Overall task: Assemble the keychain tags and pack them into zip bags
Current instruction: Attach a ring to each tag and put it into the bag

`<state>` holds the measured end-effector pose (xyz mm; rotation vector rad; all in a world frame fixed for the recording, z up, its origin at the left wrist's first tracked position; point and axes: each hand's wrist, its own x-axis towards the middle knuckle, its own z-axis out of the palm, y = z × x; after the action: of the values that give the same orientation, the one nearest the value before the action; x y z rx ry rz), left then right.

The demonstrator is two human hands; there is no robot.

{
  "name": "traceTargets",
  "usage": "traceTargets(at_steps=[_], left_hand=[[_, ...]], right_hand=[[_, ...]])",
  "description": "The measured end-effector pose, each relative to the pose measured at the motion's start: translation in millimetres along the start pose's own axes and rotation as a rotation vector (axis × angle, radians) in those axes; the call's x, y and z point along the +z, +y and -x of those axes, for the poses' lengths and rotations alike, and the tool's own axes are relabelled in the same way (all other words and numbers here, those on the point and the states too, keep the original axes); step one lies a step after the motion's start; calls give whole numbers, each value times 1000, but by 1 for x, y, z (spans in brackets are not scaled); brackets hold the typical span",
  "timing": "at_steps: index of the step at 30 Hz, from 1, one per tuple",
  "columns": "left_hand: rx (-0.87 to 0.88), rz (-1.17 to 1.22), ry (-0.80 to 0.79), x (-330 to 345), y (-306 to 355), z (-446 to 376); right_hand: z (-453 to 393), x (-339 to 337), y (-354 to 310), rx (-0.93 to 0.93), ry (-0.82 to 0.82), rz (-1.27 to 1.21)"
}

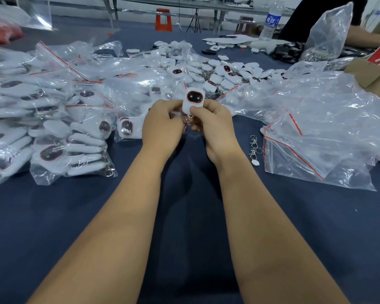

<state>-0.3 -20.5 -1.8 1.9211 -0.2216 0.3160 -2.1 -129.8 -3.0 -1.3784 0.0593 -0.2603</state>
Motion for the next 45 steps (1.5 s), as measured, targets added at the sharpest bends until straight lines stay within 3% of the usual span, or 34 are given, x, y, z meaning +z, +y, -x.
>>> traceTargets(at_steps=[3, 8, 15, 20, 45], left_hand=[[-148, 274, 61, -1, 3, -1], [-183, 404, 70, -2, 6, 0], [-131, 267, 53, -1, 0, -2], [-133, 269, 39, -2, 1, -2], [-123, 164, 58, 0, 3, 0]], right_hand=[[-1, -1, 3, 21, 14, 73], [2, 0, 3, 3, -25, 140], [2, 2, 1, 1, -29, 123], [3, 2, -1, 6, -35, -23], [2, 3, 4, -4, -44, 117]])
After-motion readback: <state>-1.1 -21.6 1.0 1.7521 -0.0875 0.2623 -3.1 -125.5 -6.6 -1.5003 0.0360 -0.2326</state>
